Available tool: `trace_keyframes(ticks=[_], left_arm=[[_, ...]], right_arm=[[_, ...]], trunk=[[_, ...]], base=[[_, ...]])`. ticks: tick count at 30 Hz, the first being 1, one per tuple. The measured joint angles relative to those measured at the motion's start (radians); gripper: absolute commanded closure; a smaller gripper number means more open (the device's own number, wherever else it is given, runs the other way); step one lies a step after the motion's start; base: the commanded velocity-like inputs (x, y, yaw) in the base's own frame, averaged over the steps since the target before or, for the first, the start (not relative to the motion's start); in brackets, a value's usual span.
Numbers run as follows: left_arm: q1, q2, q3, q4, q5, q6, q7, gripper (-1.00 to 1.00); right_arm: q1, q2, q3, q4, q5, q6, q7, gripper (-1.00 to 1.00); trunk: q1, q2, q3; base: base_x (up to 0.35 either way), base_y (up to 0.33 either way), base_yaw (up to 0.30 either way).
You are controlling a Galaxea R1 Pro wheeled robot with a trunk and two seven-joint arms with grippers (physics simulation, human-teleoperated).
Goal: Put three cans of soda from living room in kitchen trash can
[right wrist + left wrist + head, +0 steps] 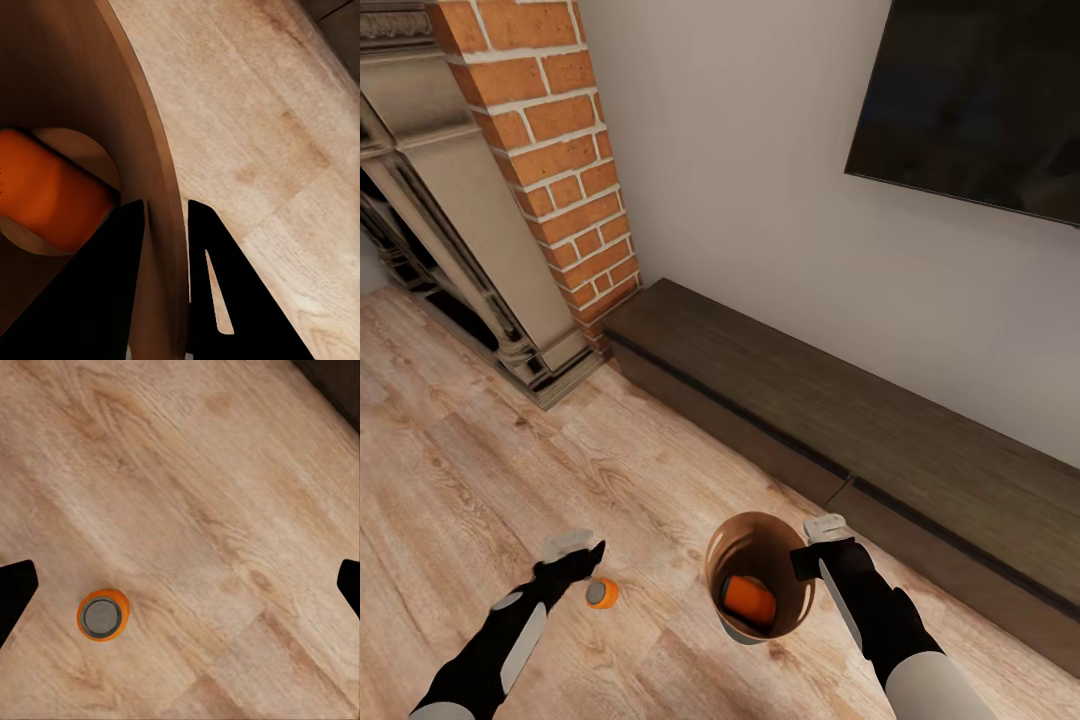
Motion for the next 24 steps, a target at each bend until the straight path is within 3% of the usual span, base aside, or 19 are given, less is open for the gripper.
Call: trace_keyframes(ticks=[6, 24], left_arm=[[0.0, 0.001, 0.003, 0.02, -0.003, -0.048, 0.032, -1.0], [0.0, 0.003, 0.005, 0.053, -0.004, -0.064, 0.036, -1.0]], right_arm=[[0.0, 0.0, -0.001, 0.0, 0.0, 0.0, 0.0, 1.0], [0.0, 0.0, 0.001, 0.0, -0.001, 0.0, -0.001, 1.0]], trunk=[[0.0, 0.0, 0.0], [0.0, 0.0, 0.0]], base=[[0.0, 0.0, 0.0], [0.0, 0.0, 0.0]])
